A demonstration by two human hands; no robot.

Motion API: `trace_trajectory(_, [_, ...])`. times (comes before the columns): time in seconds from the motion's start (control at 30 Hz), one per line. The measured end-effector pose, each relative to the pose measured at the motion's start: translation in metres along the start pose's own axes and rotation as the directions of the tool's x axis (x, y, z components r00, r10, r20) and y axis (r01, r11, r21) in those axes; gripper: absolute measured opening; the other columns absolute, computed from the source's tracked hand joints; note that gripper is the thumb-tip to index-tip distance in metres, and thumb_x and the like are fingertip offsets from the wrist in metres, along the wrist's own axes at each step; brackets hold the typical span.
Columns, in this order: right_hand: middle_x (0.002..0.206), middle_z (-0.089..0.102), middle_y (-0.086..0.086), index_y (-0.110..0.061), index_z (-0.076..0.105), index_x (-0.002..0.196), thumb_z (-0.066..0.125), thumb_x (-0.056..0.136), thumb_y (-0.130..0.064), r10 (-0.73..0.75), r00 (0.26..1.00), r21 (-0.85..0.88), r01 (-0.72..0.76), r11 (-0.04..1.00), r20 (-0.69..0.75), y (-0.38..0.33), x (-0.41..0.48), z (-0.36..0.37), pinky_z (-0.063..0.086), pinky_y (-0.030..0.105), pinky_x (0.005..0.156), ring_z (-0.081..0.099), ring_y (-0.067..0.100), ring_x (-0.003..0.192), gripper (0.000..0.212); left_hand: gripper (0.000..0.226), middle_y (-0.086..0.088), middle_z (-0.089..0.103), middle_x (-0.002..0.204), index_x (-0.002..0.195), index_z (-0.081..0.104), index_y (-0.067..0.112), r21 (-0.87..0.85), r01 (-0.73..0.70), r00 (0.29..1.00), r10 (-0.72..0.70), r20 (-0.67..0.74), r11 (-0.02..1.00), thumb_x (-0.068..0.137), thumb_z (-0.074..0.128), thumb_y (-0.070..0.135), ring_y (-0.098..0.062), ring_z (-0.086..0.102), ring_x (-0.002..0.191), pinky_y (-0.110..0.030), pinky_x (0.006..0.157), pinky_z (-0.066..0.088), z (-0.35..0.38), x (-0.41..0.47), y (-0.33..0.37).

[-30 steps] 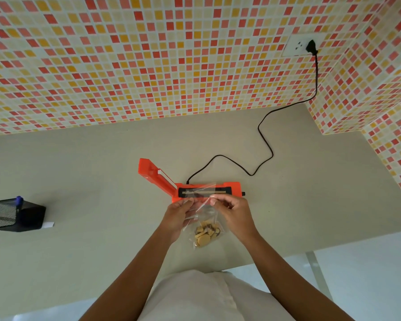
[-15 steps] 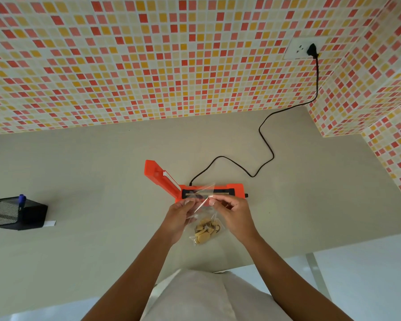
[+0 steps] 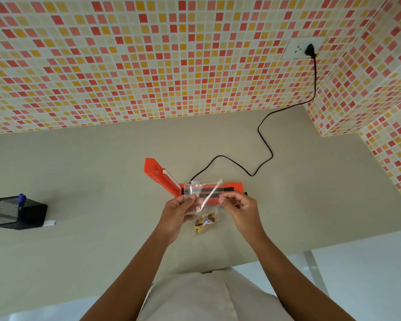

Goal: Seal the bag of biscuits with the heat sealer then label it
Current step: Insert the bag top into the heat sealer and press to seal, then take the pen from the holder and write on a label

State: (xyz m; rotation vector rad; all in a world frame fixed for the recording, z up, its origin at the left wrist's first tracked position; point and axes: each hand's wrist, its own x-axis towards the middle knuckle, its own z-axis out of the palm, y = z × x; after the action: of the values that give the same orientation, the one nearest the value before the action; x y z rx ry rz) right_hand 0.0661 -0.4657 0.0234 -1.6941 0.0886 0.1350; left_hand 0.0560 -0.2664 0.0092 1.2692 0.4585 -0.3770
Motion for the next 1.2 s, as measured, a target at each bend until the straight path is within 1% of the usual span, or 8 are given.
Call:
trace_trajectory(0.2, [0.086, 0.074, 0.002, -0.021, 0.075, 0.083, 0.070, 0.089, -0.007, 0.037, 0.999, 0.026, -0.038, 0.999, 0.036, 0.003, -0.006, 0.000, 0.053, 0.027, 0.080, 0.068, 0.020, 0.085, 0.017, 0.025, -0.013, 0.075, 0.096, 0.105, 0.072, 0.003, 0.039, -0.055, 0.998, 0.055, 0.005, 0.998, 0.093, 0.063, 0.022, -0.029, 0.072, 0.094, -0.042, 0.081, 0.058, -0.006, -0.018, 0.007])
trace_trajectory(0.33, [0.093, 0.075, 0.001, -0.022, 0.074, 0.084, 0.070, 0.089, -0.012, 0.066, 0.985, -0.044, -0.059, 0.997, 0.159, 0.005, -0.010, 0.017, 0.052, 0.044, 0.093, 0.067, 0.025, 0.095, 0.012, 0.025, -0.015, 0.075, 0.101, 0.104, 0.073, 0.002, 0.052, -0.074, 0.997, 0.075, -0.022, 0.996, 0.094, 0.062, 0.022, -0.028, 0.073, 0.094, -0.041, 0.083, 0.059, -0.024, -0.036, 0.012])
trace_trajectory(0.43, [0.097, 0.074, 0.007, -0.030, 0.076, 0.085, 0.074, 0.087, -0.021, 0.140, 0.957, -0.126, -0.111, 0.986, 0.253, 0.004, -0.011, 0.040, 0.047, 0.056, 0.096, 0.064, 0.038, 0.097, 0.010, 0.023, -0.013, 0.076, 0.100, 0.103, 0.073, 0.004, 0.041, -0.090, 0.994, 0.092, -0.057, 0.995, 0.093, 0.062, 0.021, -0.027, 0.073, 0.093, -0.039, 0.081, 0.059, -0.044, -0.050, 0.016])
trace_trajectory(0.53, [0.093, 0.077, -0.004, -0.030, 0.078, 0.090, 0.073, 0.088, -0.024, 0.170, 0.926, -0.153, -0.125, 0.980, 0.337, 0.001, -0.013, 0.069, 0.050, 0.041, 0.093, 0.070, 0.019, 0.092, 0.008, 0.021, -0.011, 0.076, 0.100, 0.103, 0.073, 0.006, 0.029, -0.101, 0.990, 0.103, -0.098, 0.994, 0.093, 0.062, 0.021, -0.025, 0.073, 0.093, -0.035, 0.078, 0.059, -0.071, -0.063, 0.019])
trace_trajectory(0.67, [0.090, 0.078, 0.003, -0.015, 0.078, 0.094, 0.072, 0.090, -0.019, 0.140, 0.901, -0.159, -0.080, 0.984, 0.411, -0.005, -0.014, 0.114, 0.052, 0.023, 0.079, 0.071, 0.011, 0.083, 0.009, 0.023, -0.012, 0.076, 0.101, 0.105, 0.073, 0.005, 0.010, -0.112, 0.980, 0.112, -0.166, 0.994, 0.093, 0.062, 0.021, -0.027, 0.073, 0.095, -0.038, 0.082, 0.059, -0.117, -0.075, 0.023])
trace_trajectory(0.83, [0.090, 0.079, 0.005, -0.015, 0.078, 0.093, 0.073, 0.089, -0.018, 0.166, 0.891, -0.147, -0.113, 0.983, 0.423, -0.007, -0.019, 0.175, 0.057, 0.035, 0.086, 0.075, 0.024, 0.091, 0.007, 0.026, -0.013, 0.075, 0.103, 0.108, 0.071, 0.002, 0.008, -0.115, 0.976, 0.114, -0.183, 0.993, 0.093, 0.063, 0.022, -0.028, 0.072, 0.096, -0.041, 0.085, 0.058, -0.173, -0.084, 0.036])
trace_trajectory(1.03, [0.091, 0.075, 0.021, 0.002, 0.074, 0.094, 0.067, 0.091, -0.004, 0.219, 0.906, -0.102, -0.195, 0.976, 0.363, -0.017, -0.021, 0.238, 0.054, 0.018, 0.065, 0.074, 0.018, 0.074, 0.009, 0.024, -0.010, 0.076, 0.100, 0.105, 0.072, 0.004, 0.015, -0.097, 0.983, 0.098, -0.155, 0.995, 0.092, 0.064, 0.024, -0.025, 0.073, 0.094, -0.043, 0.081, 0.058, -0.233, -0.075, 0.056])
trace_trajectory(1.2, [0.087, 0.076, 0.012, -0.005, 0.073, 0.092, 0.066, 0.093, -0.009, 0.263, 0.926, -0.140, -0.233, 0.962, 0.271, -0.012, -0.008, 0.274, 0.052, 0.019, 0.062, 0.074, 0.017, 0.072, 0.008, 0.026, -0.009, 0.076, 0.101, 0.105, 0.072, 0.004, 0.031, -0.078, 0.991, 0.081, -0.103, 0.996, 0.092, 0.065, 0.025, -0.024, 0.074, 0.094, -0.041, 0.082, 0.058, -0.269, -0.051, 0.067])
